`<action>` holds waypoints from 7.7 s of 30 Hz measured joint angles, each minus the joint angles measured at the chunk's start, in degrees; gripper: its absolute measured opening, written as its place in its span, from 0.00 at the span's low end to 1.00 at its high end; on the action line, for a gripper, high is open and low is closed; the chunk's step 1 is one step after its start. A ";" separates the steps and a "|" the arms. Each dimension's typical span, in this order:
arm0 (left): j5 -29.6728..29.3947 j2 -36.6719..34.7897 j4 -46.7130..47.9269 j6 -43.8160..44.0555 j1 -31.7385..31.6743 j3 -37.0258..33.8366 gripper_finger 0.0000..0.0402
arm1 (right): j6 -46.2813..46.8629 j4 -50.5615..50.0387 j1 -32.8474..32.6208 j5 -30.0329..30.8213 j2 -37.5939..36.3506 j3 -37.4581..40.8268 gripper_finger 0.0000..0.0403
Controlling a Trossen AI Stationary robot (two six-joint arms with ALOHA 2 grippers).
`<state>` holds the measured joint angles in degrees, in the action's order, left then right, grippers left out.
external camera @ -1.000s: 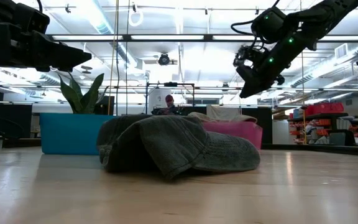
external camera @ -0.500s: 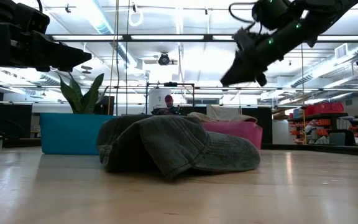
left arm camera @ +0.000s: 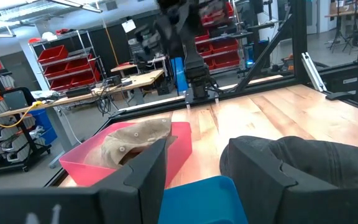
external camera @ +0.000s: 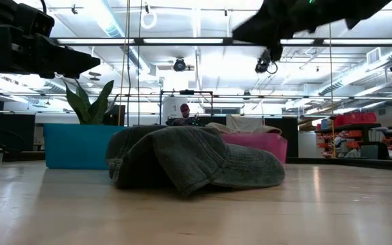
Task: Pick & Place hat
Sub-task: Put the top right black cap into the blue bin
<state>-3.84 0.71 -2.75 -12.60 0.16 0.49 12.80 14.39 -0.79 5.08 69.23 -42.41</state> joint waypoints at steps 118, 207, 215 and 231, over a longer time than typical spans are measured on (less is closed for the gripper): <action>0.00 0.00 -0.02 0.00 0.00 0.02 0.44 | 3.75 -7.51 -18.87 1.53 -68.72 41.18 0.18; 11.37 0.02 -35.20 47.00 0.09 0.01 0.44 | -14.39 -13.15 -18.87 1.55 -68.65 41.18 0.18; 14.13 0.02 -41.95 47.82 3.57 0.00 0.44 | -14.41 -13.15 -18.87 1.55 -68.65 41.18 0.18; 13.07 3.76 -44.65 37.33 17.87 3.59 0.44 | -14.41 -13.15 -18.87 1.55 -68.65 41.18 0.18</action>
<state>9.23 4.47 -47.40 24.73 18.03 4.08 -1.60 1.23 -19.66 6.63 0.58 -1.23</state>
